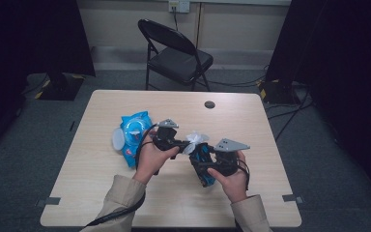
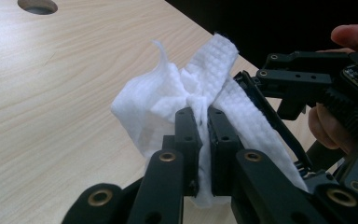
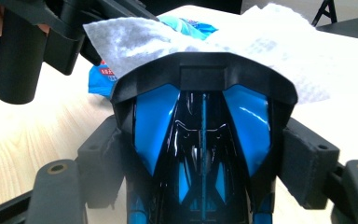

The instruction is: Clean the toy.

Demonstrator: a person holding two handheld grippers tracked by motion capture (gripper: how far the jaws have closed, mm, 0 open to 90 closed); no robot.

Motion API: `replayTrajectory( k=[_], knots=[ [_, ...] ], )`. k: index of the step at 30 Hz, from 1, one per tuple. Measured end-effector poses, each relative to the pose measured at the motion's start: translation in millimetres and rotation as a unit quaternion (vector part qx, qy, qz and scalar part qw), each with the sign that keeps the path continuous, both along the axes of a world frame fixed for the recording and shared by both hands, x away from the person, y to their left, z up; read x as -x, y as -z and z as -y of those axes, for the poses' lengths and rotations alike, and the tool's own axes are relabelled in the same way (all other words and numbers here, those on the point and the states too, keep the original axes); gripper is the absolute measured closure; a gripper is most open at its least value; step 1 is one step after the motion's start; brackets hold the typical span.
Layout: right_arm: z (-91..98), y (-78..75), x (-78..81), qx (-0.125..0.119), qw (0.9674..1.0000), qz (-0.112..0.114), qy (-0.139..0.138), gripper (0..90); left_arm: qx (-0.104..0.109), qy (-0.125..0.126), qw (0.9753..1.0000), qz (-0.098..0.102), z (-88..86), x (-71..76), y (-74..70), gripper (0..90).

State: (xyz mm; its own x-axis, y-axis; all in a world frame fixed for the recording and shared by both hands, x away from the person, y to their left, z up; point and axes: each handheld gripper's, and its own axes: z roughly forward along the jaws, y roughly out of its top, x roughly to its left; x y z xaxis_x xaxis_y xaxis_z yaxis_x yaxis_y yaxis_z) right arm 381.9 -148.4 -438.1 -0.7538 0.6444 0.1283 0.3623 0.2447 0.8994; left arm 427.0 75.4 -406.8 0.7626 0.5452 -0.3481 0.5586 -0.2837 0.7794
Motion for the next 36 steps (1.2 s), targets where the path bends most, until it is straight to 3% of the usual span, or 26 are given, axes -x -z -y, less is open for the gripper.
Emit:
replayTrajectory(
  k=[15, 36],
  knots=[
    [1.0, -0.5, -0.8, -0.002, 1.0, 0.0, 0.005, 25.7, -0.01, 0.011, 0.9998, 0.011, -6.4, 8.1, -7.8, 84.8],
    [1.0, 2.0, -3.8, 0.001, 0.9999, -0.001, 0.012, 25.7, -0.001, 0.03, 0.9994, 0.017, -12.7, 25.6, -11.2, 84.8]
  ],
)
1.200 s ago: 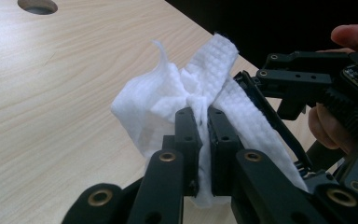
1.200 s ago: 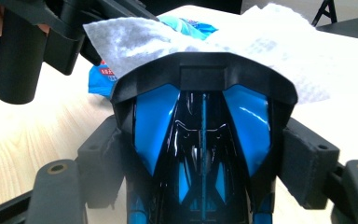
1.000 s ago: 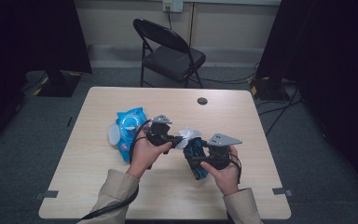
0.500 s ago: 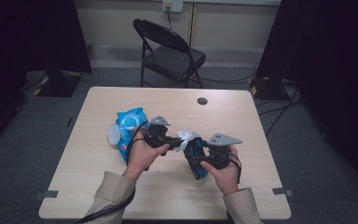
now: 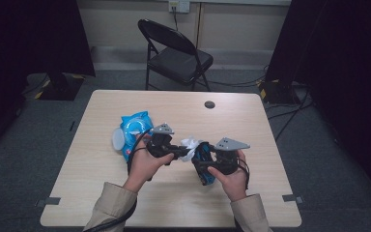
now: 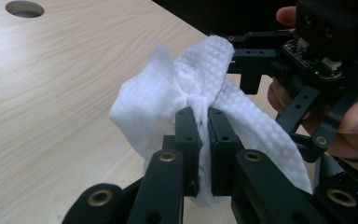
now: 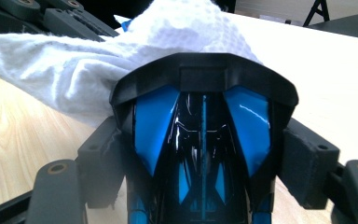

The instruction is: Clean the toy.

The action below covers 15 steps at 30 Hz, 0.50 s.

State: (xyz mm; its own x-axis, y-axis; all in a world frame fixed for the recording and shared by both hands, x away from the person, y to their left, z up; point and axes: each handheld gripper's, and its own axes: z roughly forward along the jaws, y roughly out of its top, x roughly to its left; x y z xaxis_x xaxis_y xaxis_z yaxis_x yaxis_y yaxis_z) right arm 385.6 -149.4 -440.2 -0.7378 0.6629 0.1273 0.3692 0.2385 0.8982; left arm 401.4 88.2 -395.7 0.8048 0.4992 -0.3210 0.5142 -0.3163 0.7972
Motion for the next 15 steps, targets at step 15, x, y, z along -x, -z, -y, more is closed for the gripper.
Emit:
replayTrajectory(
  k=[15],
  knots=[
    [1.5, -2.0, 0.6, -0.004, 1.0, 0.003, -0.001, 25.7, 0.02, -0.019, 0.9996, 0.012, -20.5, -0.7, -9.2, 84.7]
  ],
)
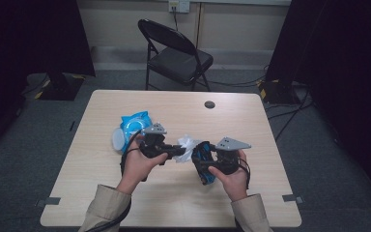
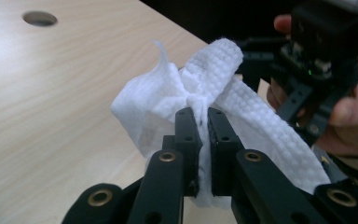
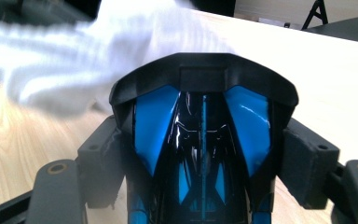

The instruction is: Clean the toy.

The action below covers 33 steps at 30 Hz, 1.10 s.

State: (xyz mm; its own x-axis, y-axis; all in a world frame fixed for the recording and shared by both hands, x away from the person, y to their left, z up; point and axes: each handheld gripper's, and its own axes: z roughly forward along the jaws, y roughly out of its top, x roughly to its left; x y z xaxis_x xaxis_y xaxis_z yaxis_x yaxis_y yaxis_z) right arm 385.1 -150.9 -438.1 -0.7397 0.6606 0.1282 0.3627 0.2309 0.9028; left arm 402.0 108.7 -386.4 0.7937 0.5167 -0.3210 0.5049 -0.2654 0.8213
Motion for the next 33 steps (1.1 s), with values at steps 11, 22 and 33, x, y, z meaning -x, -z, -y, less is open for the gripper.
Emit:
replayTrajectory(
  k=[11, 22, 33],
  knots=[
    [-10.5, -5.3, 7.9, -0.001, 0.9996, 0.008, -0.026, 25.7, 0.007, -0.028, 0.9996, 0.0, 16.5, -29.9, -10.4, 84.7],
    [-11.9, -6.8, 9.7, -0.005, 0.9995, 0.011, -0.03, 25.7, -0.011, -0.012, 0.9997, -0.016, 40.7, -34.6, 5.0, 84.6],
    [-3.5, -5.3, 5.9, -0.008, 0.9999, 0.006, -0.013, 25.7, -0.007, 0.002, 1.0, -0.007, 33.1, -22.2, 0.9, 84.7]
  ],
)
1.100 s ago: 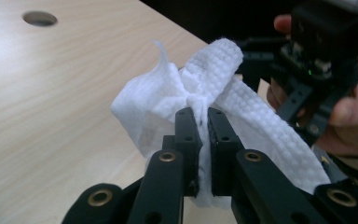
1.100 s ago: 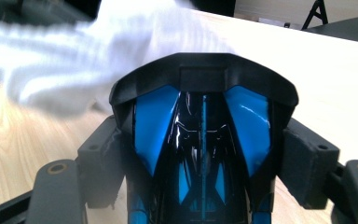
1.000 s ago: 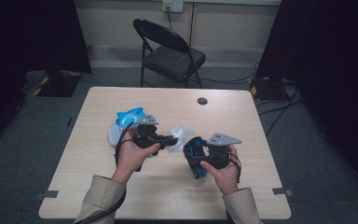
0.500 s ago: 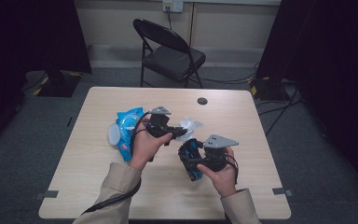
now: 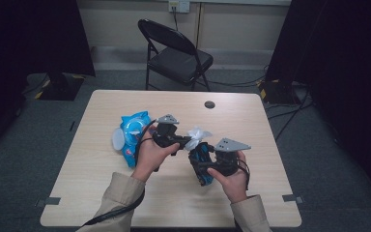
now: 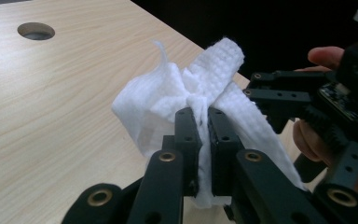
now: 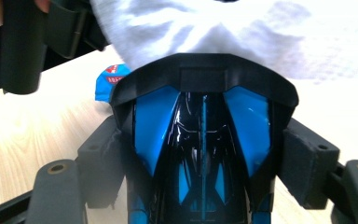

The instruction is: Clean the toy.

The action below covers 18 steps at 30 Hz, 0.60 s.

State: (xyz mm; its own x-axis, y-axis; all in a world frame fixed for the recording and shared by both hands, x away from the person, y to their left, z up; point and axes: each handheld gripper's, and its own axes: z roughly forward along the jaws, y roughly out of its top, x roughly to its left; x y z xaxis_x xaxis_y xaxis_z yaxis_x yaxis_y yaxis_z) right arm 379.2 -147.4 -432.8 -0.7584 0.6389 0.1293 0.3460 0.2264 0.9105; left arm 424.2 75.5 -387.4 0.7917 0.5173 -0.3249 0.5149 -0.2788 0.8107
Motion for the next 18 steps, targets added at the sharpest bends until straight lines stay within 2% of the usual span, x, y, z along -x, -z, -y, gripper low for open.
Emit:
replayTrajectory(
  k=[4, 11, 14, 18],
  knots=[
    [3.4, 2.4, -2.0, 0.001, 1.0, -0.005, 0.007, 25.7, -0.001, 0.004, 1.0, -0.001, -4.9, 4.8, 1.4, 84.6],
    [4.1, 0.7, -1.1, -0.001, 1.0, -0.001, 0.005, 25.7, 0.019, -0.02, 0.9996, -0.008, -15.4, 2.2, 6.8, 84.5],
    [2.0, -1.4, 0.3, -0.002, 1.0, 0.003, 0.002, 25.6, 0.023, -0.024, 0.9994, -0.014, -14.9, 0.4, 10.3, 84.4],
    [1.3, -4.1, 1.2, -0.007, 1.0, 0.007, 0.0, 25.7, 0.017, -0.015, 0.9996, -0.02, -8.2, 2.7, 16.6, 84.5]
  ],
)
